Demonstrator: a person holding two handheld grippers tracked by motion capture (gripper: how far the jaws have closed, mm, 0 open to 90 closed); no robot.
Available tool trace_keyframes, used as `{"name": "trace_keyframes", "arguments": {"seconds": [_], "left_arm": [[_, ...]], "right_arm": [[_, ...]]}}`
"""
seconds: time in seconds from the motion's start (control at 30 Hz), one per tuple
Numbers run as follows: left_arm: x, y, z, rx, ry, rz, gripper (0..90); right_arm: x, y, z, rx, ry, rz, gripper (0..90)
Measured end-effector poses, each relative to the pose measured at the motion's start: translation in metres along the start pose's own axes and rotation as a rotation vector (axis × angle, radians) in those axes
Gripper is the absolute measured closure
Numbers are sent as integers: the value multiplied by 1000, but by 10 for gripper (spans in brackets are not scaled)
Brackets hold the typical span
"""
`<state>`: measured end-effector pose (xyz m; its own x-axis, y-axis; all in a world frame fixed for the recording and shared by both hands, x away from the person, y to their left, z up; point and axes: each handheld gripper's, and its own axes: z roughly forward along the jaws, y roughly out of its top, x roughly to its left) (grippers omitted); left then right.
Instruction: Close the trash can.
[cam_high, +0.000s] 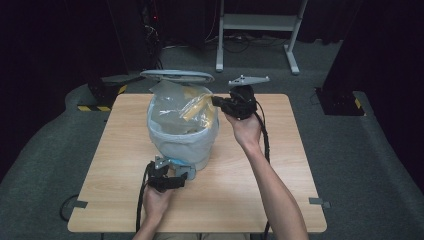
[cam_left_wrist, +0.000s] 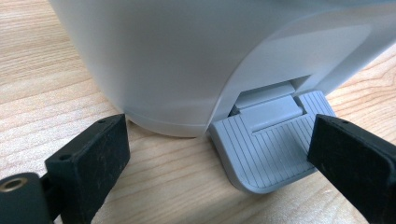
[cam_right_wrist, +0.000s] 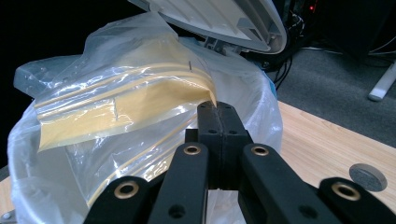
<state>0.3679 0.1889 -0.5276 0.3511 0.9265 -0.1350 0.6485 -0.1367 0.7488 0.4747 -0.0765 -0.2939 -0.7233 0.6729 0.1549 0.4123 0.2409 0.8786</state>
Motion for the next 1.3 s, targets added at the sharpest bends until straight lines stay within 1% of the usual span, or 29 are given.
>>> {"name": "trace_keyframes", "arguments": {"seconds": [0.3, 0.5, 0.7, 0.87, 1.13, 1.2, 1.3], "left_arm": [[0, 0, 0, 0, 1, 1, 58], [0, 0, 0, 0, 1, 1, 58], [0, 0, 0, 0, 1, 1, 58], [0, 0, 0, -1, 1, 0, 58], [0, 0, 0, -1, 0, 0, 58], [0, 0, 0, -1, 0, 0, 58], [0, 0, 0, -1, -1, -1, 58]], "right_arm": [[-1, 1, 7, 4, -7, -1, 900], [3, 2, 12, 12, -16, -23, 900], [5, 3, 15, 17, -18, -30, 900], [8, 5, 20, 28, -20, -45, 900], [10, 3, 26, 52, -23, -61, 897], [12, 3, 27, 57, -22, -67, 875], [13, 3, 28, 65, -16, -68, 781]]}}
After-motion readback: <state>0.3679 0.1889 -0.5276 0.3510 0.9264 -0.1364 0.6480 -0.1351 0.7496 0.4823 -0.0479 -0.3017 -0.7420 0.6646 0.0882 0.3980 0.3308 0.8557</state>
